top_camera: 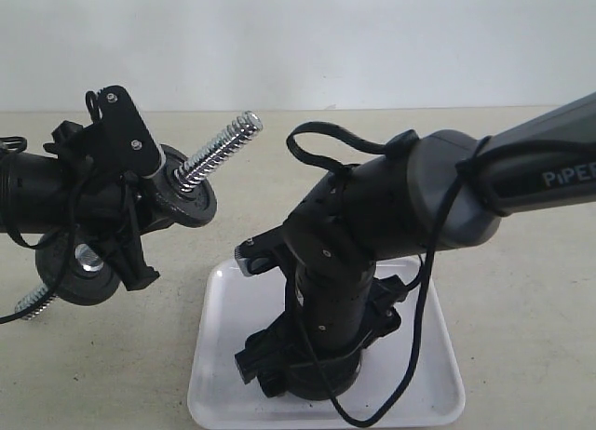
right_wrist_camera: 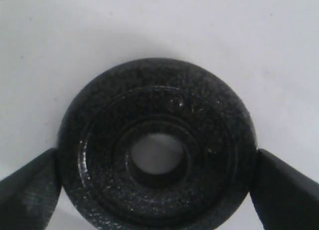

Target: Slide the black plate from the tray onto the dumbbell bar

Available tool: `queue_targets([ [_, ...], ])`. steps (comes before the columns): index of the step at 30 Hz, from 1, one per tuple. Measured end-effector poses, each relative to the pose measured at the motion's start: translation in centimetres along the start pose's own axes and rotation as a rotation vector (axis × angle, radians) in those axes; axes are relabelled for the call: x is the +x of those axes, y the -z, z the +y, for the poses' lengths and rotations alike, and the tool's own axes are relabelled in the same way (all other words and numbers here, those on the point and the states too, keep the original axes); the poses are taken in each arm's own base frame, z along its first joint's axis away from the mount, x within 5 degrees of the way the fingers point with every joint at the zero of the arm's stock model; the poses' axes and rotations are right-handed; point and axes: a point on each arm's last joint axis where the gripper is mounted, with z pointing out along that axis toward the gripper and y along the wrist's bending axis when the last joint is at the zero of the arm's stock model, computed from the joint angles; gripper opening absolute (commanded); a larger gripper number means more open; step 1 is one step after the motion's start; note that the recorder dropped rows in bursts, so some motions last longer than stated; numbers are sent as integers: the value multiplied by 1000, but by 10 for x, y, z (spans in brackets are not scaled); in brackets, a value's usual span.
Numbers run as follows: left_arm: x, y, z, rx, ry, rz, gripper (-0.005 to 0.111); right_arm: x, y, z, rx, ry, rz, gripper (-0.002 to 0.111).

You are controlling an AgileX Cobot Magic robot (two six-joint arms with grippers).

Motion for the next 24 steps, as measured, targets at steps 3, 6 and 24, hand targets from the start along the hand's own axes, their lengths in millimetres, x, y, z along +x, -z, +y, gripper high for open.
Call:
queue_targets([
  [3,0,0,0,0,0,0,4,0,0,0,0,3,-5,1],
  [6,0,0,0,0,0,0,4,-2,0,0,5,20,-20,1],
  [24,0,0,0,0,0,0,4,-10,4,-5,72,112,-118,1],
])
